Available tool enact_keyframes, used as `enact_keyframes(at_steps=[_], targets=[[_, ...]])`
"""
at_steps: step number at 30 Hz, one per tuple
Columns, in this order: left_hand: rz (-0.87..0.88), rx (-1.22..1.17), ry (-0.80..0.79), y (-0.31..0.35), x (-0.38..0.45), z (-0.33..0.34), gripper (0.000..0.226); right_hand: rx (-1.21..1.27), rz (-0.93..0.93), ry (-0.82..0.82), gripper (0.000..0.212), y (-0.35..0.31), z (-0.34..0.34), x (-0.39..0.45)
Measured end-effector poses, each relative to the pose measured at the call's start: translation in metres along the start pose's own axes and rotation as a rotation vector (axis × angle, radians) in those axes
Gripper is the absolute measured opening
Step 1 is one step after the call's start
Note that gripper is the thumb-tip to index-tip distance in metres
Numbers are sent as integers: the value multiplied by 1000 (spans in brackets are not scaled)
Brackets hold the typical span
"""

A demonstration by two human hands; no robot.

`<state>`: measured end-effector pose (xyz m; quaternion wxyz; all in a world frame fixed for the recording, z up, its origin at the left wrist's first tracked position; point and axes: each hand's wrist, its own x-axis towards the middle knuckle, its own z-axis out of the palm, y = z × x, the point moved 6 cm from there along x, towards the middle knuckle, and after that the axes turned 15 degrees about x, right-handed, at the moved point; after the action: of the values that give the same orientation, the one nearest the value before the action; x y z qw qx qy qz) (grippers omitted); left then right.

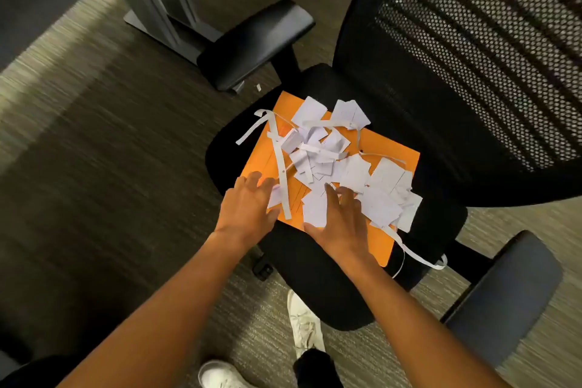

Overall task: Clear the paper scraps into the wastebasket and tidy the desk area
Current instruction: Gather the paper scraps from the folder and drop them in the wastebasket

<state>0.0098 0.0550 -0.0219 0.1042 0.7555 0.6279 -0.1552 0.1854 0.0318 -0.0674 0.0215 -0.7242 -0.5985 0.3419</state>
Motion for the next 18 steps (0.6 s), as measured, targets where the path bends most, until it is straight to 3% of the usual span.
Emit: enact_keyframes(at_steps=[7,11,18], targets=[[-44,12,17,19,24,15,75,-31,-74,18,93,3,6,22],[-46,23,-40,32,34,22,71,-30,-101,16,80,3,4,26],[-40,-28,-87,44,42,39,55,16,-67,0,79,0,10,34]])
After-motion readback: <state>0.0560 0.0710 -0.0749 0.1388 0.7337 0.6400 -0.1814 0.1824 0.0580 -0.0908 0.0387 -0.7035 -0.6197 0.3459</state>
